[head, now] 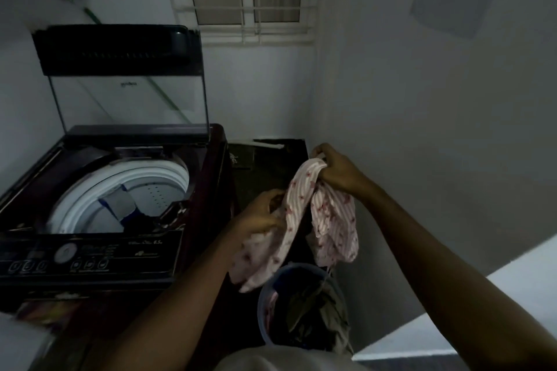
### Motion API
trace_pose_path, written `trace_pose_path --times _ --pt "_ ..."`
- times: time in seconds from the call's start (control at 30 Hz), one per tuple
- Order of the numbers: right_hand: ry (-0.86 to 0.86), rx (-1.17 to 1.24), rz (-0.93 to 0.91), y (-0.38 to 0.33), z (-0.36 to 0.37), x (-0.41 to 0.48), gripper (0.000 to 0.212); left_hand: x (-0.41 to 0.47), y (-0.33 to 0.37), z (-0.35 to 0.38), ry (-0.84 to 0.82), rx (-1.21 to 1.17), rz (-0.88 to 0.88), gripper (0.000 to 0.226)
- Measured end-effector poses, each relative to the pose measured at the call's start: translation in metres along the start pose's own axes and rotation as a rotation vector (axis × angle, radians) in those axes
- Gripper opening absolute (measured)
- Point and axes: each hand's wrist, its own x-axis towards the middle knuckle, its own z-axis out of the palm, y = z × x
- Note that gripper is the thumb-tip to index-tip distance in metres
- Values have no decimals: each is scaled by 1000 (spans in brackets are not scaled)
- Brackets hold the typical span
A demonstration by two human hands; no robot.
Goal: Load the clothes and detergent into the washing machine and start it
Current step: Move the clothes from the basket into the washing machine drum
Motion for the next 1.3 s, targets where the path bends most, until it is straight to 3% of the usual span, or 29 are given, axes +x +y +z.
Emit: trace_pose_path --times 0.2,0.4,0.57,0.73,0.8,0.9,1.07,1.2,1.3 --pt "25 16 -164 -47 -5 16 24 2 13 22 -121 -161 65 95" --pt "165 316 -57 -93 -9 28 26 0 7 37 -296 -134 13 81" --pt "113 716 58 -117 -22 21 24 12 6 53 162 -374 -81 92" --pt "149 847 111 -91 -49 13 28 9 -2 31 183 -273 -57 71" --pt "216 839 147 -65 -61 6 29 5 1 18 170 -299 -55 49" --pt "260 796 175 -13 -71 -13 26 0 13 -4 168 -300 -2 49" --pt "12 628 299 63 -53 -48 31 4 39 -29 205 -310 120 53" --pt "-354 266 340 84 -47 -57 68 11 58 -33 316 -95 101 49" --pt "-336 263 273 71 -42 -54 94 16 68 -29 249 35 128 56"
